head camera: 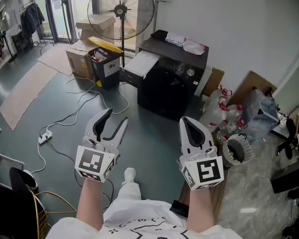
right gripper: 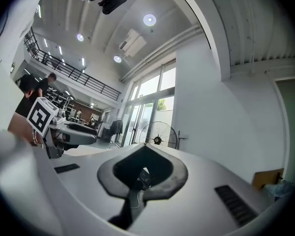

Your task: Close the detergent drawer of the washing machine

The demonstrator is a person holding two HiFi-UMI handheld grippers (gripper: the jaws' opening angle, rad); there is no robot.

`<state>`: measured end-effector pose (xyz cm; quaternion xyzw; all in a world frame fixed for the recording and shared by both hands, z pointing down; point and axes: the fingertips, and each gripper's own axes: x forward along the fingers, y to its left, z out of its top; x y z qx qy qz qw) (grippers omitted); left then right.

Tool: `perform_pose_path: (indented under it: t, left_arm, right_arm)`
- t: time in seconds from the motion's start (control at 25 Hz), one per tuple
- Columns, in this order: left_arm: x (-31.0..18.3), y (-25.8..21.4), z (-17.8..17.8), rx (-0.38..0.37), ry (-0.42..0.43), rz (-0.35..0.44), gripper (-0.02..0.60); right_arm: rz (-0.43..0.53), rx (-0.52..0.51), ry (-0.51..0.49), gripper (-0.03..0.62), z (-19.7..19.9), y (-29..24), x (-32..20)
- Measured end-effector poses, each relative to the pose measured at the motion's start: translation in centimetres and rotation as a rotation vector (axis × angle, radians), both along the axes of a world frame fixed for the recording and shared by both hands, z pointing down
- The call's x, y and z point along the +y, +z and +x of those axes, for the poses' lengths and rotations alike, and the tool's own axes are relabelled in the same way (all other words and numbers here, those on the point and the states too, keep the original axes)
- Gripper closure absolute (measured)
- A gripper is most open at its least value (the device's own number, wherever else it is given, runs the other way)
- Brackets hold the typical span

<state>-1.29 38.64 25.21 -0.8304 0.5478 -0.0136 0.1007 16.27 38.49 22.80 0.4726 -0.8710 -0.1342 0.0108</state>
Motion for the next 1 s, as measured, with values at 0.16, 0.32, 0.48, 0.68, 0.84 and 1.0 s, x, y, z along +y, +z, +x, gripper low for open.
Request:
perform_pose_path:
  t: [0.16, 0.32, 0.48, 0.68, 0.84, 1.0]
  left_arm:
    - [-2.6, 0.3, -1.3, 0.021, -0.009, -0.026, 0.282]
    - [-5.8, 0.5, -2.7, 0.017, -0.012, -0.025, 0.281]
    - [-9.3, 0.8, -4.4, 0.032, -0.024, -0.021, 0.281]
    - [-14.3, 1.3, -6.7, 0.056, -0.036, -0.026, 0.281]
    - [-18.5, 1.8, -8.3, 0.066, -0.038, -0.037, 0.281]
    - [-22.1, 2.3, -9.3, 0.062, -0.03, -0.051, 0.281]
  right_arm:
    - [0.003, 0.008, 0.002, 0.595, -0.9, -0.2, -2.2]
    - [0.002, 0.012, -0.003, 0.595, -2.2, -0.1, -5.4]
    - [0.0, 0.015, -0.01, 0.595, -3.7, 0.0, -8.7]
    - [-0.02, 0.027, -0.013, 0.595, -5.5, 0.6, -13.7]
    - [-0.035, 0.021, -0.009, 0.595, -6.9, 0.9, -17.9]
    - [-0.051, 0.015, -0.007, 0.595, -8.0, 1.4, -21.5]
